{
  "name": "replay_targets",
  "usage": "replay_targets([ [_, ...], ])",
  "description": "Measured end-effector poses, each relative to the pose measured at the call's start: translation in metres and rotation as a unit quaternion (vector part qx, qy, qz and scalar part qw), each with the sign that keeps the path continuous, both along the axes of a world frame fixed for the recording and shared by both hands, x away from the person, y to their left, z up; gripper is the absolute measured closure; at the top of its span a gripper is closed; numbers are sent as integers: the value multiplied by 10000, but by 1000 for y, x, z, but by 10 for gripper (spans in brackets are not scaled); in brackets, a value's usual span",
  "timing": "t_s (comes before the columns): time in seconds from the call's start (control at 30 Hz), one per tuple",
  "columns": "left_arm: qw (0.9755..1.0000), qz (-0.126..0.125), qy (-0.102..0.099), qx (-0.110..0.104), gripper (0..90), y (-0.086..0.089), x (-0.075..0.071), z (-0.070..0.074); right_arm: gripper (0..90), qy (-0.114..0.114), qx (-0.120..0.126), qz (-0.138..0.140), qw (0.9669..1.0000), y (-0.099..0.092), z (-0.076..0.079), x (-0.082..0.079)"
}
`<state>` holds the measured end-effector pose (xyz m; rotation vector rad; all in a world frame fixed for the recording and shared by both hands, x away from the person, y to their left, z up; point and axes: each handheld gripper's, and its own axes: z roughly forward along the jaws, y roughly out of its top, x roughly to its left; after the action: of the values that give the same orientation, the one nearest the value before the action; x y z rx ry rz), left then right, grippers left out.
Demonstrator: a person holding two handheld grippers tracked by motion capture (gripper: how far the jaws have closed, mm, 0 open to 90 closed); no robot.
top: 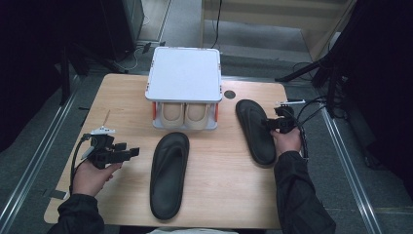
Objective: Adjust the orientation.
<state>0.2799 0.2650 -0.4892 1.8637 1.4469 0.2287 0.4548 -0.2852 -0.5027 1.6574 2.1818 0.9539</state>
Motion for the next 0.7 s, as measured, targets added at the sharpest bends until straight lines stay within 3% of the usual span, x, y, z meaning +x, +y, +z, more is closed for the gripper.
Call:
replay_targets([
  [0.7,10000,-14,1,-16,366,0,0,0,740,18,179,-53,9998,-1,8,-3],
])
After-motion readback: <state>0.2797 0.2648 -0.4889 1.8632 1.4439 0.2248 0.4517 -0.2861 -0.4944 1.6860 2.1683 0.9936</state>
